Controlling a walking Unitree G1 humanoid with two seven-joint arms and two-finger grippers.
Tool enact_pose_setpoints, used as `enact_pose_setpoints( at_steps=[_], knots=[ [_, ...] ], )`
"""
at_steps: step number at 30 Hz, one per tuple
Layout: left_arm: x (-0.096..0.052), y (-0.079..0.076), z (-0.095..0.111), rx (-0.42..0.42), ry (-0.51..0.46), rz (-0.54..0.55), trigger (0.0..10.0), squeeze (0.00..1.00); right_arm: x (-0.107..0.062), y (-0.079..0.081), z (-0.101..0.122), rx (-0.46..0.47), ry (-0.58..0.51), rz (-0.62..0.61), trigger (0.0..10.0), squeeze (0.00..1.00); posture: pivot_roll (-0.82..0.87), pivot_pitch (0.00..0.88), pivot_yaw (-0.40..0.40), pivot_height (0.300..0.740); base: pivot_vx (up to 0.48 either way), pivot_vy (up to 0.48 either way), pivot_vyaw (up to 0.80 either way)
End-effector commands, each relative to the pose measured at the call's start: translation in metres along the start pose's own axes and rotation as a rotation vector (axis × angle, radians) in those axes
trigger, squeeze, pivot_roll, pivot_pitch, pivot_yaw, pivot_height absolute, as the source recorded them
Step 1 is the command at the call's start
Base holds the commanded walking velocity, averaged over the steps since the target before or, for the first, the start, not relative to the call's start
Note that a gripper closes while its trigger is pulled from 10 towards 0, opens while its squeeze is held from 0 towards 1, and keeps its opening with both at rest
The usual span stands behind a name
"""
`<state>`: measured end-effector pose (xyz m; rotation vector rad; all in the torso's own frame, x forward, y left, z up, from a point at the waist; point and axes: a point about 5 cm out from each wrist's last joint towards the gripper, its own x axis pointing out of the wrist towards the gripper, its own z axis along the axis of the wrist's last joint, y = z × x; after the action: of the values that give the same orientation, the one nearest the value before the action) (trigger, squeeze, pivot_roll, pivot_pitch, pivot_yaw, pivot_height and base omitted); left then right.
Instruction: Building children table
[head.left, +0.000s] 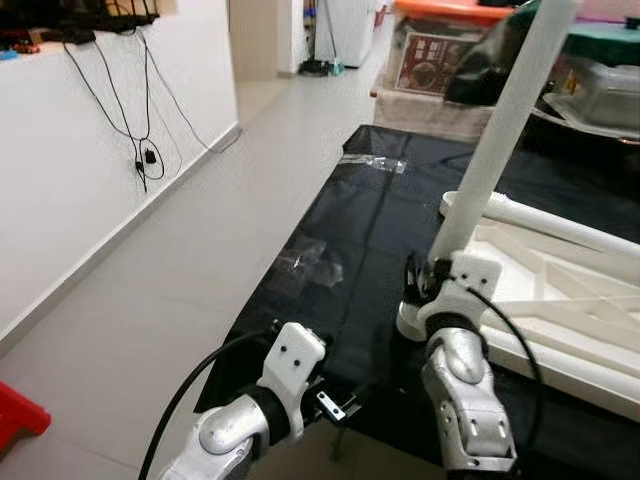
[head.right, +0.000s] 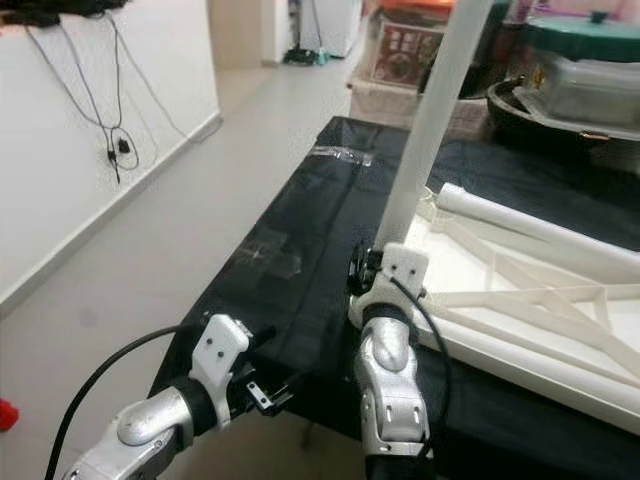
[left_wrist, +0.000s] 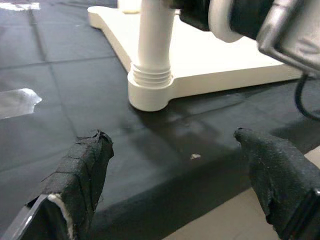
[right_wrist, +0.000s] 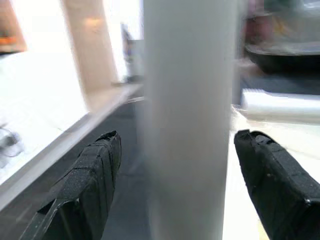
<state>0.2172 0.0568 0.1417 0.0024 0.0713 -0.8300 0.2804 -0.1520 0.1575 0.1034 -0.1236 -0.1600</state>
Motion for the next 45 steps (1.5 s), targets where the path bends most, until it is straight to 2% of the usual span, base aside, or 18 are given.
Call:
enact_pose_setpoints(
  at_steps=[1, 3, 10, 16, 45],
  knots=[
    [-0.002, 0.000, 0.000, -0.009, 0.001, 0.000, 10.0, 0.00, -0.015, 0.003, -0.023, 0.034, 0.105, 0.035, 10.0, 0.00, 0.13, 0.000, -0.042, 0.740, 0.000, 0.000, 0.00],
    [-0.002, 0.001, 0.000, -0.009, 0.002, 0.002, 10.0, 0.00, -0.029, -0.004, -0.022, 0.023, 0.105, 0.068, 10.0, 0.00, 0.12, 0.000, -0.035, 0.740, 0.000, 0.000, -0.79],
    [-0.001, 0.002, 0.000, -0.010, 0.001, 0.003, 10.0, 0.00, -0.050, -0.009, -0.023, 0.000, 0.117, 0.086, 10.0, 0.00, 0.11, 0.000, -0.035, 0.740, 0.000, 0.000, -0.78],
    [0.000, 0.003, -0.001, -0.010, 0.001, 0.005, 10.0, 0.00, -0.058, -0.012, -0.024, 0.002, 0.121, 0.073, 10.0, 0.00, 0.11, 0.000, -0.032, 0.740, 0.000, 0.000, -0.78],
    [0.001, 0.003, -0.001, -0.003, 0.000, 0.005, 10.0, 0.00, -0.045, -0.012, -0.019, -0.030, 0.090, 0.064, 10.0, 0.00, 0.12, 0.000, -0.039, 0.740, 0.000, 0.000, -0.74]
  ],
)
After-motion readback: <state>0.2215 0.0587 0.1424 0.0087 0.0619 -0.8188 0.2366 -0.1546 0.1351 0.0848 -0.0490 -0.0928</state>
